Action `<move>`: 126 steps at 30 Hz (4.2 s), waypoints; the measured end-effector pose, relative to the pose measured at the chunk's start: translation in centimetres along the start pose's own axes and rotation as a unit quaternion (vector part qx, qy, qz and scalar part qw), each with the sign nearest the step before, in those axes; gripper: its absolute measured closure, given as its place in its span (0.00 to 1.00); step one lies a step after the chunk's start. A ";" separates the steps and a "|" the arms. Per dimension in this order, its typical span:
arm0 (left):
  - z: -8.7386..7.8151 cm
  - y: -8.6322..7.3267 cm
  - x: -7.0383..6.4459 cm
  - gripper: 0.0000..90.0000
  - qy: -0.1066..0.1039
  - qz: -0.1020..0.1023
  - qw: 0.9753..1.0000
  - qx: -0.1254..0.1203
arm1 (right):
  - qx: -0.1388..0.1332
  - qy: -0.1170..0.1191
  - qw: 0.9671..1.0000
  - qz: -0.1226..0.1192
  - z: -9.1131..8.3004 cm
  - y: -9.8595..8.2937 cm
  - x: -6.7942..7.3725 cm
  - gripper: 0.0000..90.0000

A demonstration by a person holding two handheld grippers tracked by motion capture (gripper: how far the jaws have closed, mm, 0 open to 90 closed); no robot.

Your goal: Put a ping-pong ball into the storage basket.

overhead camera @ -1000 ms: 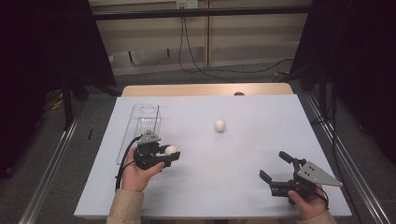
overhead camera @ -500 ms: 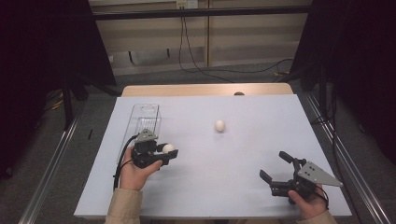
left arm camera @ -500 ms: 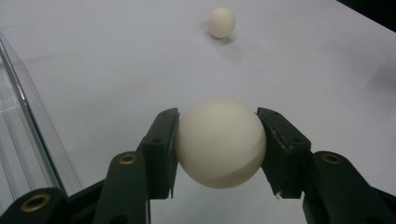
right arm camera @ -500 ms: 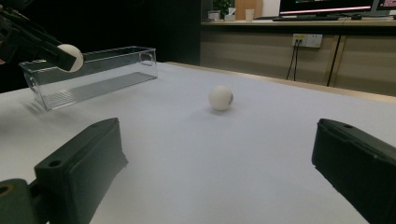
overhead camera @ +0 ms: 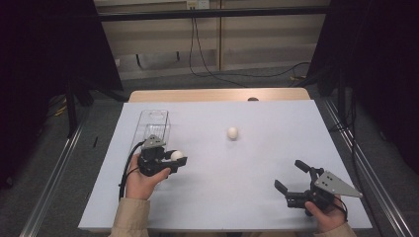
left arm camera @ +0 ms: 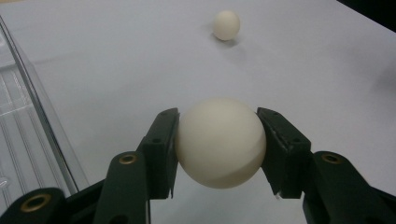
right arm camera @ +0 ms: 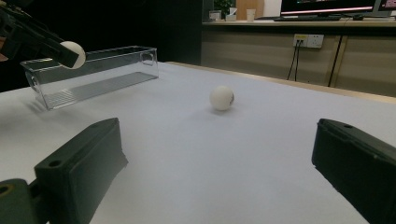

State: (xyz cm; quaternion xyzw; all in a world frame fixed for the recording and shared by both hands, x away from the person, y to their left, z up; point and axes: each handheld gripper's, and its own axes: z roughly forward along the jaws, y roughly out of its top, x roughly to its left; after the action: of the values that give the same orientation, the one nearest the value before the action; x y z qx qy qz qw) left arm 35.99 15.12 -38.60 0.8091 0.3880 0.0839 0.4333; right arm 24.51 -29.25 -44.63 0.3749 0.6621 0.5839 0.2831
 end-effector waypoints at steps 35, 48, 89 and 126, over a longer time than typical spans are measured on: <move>-1.3 0.5 1.0 0.57 0.018 -0.009 1.000 -0.019 | -0.002 0.003 1.000 0.000 0.1 0.1 0.1 0.01; -1.3 0.6 1.3 0.57 0.024 -0.010 0.999 -0.019 | -0.001 0.003 1.000 0.003 0.1 0.1 0.1 0.01; -2.2 0.9 2.6 0.57 0.049 -0.016 0.998 -0.025 | -0.003 0.003 1.000 0.003 0.1 0.1 0.1 0.02; -2.6 0.5 4.3 0.57 0.086 -0.029 0.995 -0.030 | -0.004 0.004 1.000 0.002 0.1 0.1 0.1 0.02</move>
State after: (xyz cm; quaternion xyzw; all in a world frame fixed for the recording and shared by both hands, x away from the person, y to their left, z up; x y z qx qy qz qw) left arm 38.06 19.62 -37.49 0.7740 0.4446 0.1520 0.4245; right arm 24.59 -29.14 -44.56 0.3730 0.6602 0.5884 0.2805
